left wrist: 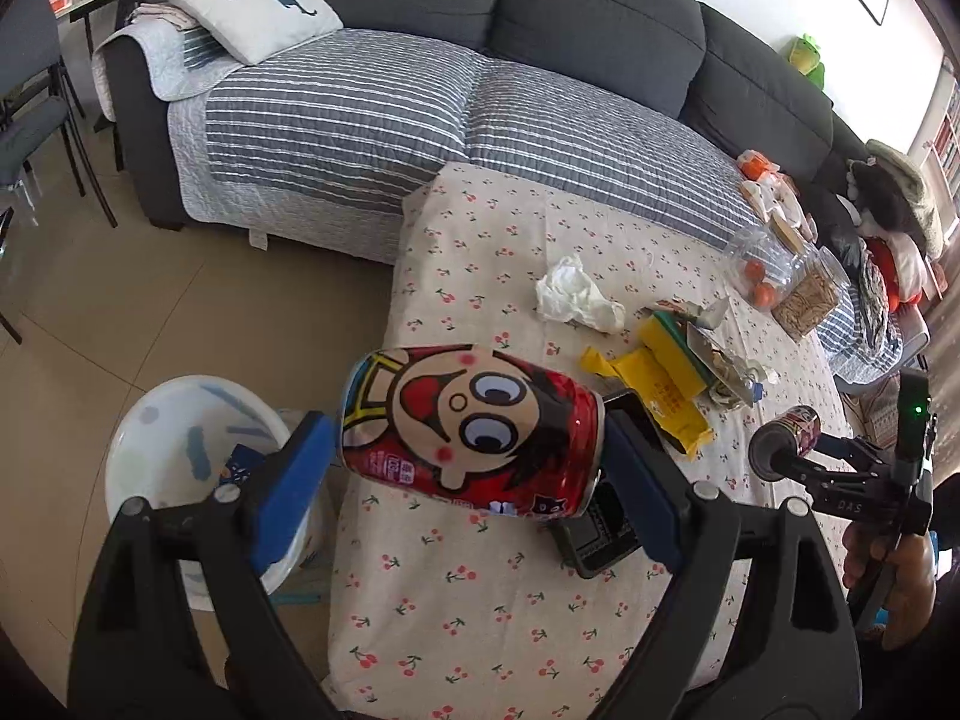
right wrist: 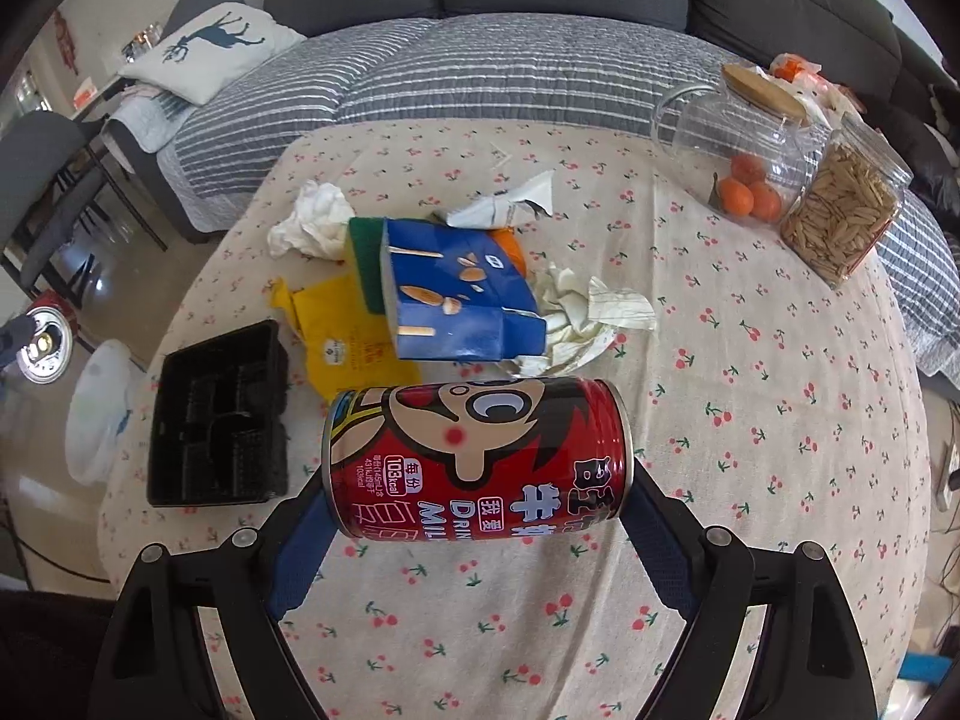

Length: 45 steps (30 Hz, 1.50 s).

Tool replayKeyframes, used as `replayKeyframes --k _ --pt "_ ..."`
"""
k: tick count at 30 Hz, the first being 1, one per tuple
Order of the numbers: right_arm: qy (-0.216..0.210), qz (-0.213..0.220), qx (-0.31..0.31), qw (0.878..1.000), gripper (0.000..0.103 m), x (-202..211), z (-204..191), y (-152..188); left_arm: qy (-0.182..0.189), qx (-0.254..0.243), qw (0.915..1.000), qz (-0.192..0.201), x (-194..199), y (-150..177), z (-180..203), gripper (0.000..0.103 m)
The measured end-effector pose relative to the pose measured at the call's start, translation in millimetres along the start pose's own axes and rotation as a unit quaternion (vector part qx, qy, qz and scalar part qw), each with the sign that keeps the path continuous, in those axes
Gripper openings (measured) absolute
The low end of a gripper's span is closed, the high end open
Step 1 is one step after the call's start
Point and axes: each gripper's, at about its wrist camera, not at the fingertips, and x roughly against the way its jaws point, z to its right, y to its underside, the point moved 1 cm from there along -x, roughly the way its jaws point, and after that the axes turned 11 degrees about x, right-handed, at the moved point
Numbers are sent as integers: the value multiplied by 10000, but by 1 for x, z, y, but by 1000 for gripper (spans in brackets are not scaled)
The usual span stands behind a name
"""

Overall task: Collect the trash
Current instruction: 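Carry the cartoon can over the white bin and open the left gripper, then carry the red DRINK MILK can over the bin and release it with the right gripper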

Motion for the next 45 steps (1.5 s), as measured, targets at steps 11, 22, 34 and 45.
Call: replayKeyframes --k 11,22,34,45 --pt "-522 321 582 9964 89 3 -87 -33 -855 756 9935 21 9 -1 -101 90" --pt "-763 251 1013 9916 89 -26 -152 -53 -1702 1123 9755 -832 -44 17 -178 90" --pt "-873 228 1244 9881 89 -35 -185 -58 -2136 990 9691 -731 -40 15 -177 101" --pt "-1235 312 1661 9778 89 -36 -262 -75 -2384 1232 9625 -407 9 16 -207 101"
